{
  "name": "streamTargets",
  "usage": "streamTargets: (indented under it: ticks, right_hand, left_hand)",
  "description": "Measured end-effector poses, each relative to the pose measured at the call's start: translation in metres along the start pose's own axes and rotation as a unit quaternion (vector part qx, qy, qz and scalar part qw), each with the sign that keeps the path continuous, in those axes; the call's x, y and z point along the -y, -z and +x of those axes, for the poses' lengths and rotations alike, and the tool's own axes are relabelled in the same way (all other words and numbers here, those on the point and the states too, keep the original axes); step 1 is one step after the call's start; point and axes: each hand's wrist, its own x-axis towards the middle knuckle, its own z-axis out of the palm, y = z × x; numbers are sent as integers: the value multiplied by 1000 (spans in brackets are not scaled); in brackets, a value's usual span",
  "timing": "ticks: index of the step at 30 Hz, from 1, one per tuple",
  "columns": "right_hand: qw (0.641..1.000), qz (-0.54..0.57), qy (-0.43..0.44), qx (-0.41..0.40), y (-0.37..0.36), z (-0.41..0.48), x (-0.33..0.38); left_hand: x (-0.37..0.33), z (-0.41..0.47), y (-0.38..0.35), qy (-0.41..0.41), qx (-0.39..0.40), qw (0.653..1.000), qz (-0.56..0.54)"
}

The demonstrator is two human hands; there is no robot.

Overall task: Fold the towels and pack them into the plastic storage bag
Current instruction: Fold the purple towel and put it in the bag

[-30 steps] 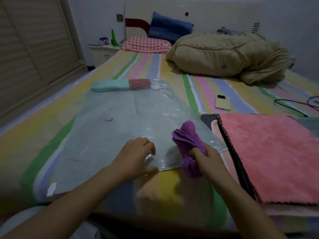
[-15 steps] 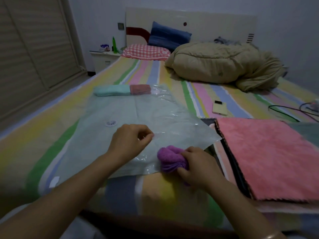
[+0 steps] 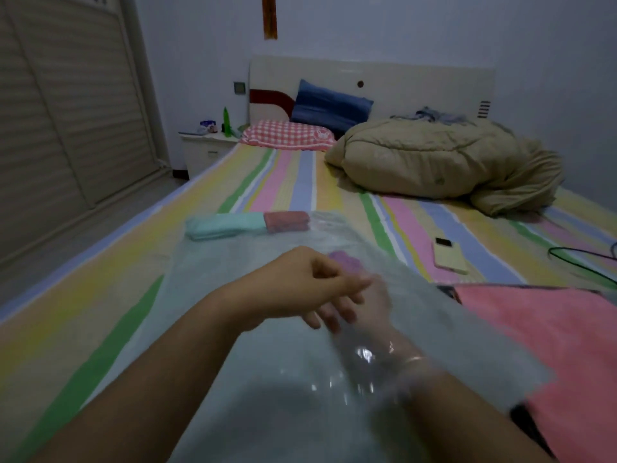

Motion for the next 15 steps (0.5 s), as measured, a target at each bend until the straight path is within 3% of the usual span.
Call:
streamTargets:
  ticks: [3,5,6,11,15]
  right_hand:
    - [990,-136,-3,-41,-22,39,-6]
    - [979,-189,27,-74,-39,57,-12]
    - [974,-197,51,-98,-46,63,-13]
    - [963,-219,101,-125,-95,120,-18]
    - [949,-205,165,-171,-129,181,-12]
  left_hand:
    - [21,73,28,50,-179,973,-136]
    - [50,133,49,59,-308,948,-55]
    - [68,159,58,72,-333,940,22]
    - [151,239,67,158,-265,906,289]
    - [185,249,60,145,-184,932,277]
